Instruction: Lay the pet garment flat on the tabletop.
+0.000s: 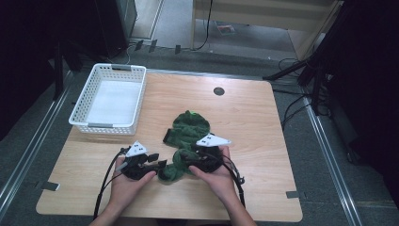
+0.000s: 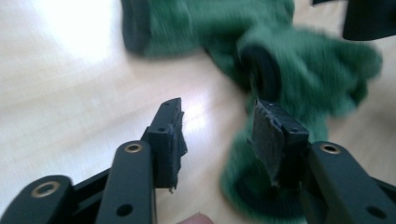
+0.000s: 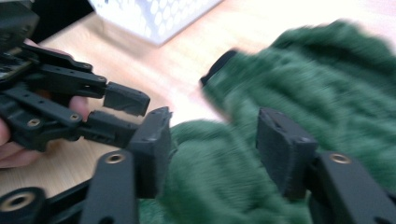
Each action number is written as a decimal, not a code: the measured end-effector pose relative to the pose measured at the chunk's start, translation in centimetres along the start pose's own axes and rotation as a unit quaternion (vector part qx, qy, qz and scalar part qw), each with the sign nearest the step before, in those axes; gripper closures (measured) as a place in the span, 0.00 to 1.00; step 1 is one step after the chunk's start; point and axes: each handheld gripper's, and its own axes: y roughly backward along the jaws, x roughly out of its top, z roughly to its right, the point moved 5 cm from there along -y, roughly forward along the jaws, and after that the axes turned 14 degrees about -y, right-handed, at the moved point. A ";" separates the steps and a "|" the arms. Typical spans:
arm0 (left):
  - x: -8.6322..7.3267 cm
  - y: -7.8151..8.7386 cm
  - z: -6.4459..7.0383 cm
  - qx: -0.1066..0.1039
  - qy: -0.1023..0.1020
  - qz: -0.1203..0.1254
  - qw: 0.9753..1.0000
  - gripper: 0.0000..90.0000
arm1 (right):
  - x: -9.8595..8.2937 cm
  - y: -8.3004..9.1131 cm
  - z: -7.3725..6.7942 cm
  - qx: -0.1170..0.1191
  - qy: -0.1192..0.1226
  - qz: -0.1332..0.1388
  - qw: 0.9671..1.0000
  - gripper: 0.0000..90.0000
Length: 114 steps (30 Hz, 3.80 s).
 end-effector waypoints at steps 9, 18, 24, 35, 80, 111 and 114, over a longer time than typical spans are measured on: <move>-0.9 -0.5 1.1 -0.005 -0.020 -0.001 1.000 0.69 | -1.8 0.2 0.0 -0.029 0.017 0.025 0.999 0.94; -1.1 -0.5 1.0 -0.011 -0.012 0.000 1.000 0.70 | -3.4 6.1 4.3 -0.062 -0.068 0.089 0.992 0.86; -1.0 -0.4 0.8 -0.014 -0.005 0.005 1.000 0.70 | -6.0 10.2 8.0 -0.106 -0.130 0.096 0.981 0.72; -0.7 -0.5 1.4 -0.028 -0.009 0.003 1.000 0.58 | -4.4 9.2 6.8 -0.084 -0.094 0.099 0.987 0.56; -1.4 0.2 0.4 0.018 -0.038 -0.029 0.999 0.87 | -7.8 7.1 7.5 -0.141 -0.054 0.004 0.989 0.69; -3.7 8.6 -6.5 0.087 0.028 0.116 0.989 0.00 | -4.9 13.5 12.4 -0.163 -0.076 0.140 0.974 0.00; -4.5 9.6 -7.5 0.111 0.032 0.111 0.987 0.00 | -4.9 13.9 12.9 -0.170 -0.079 0.144 0.972 0.00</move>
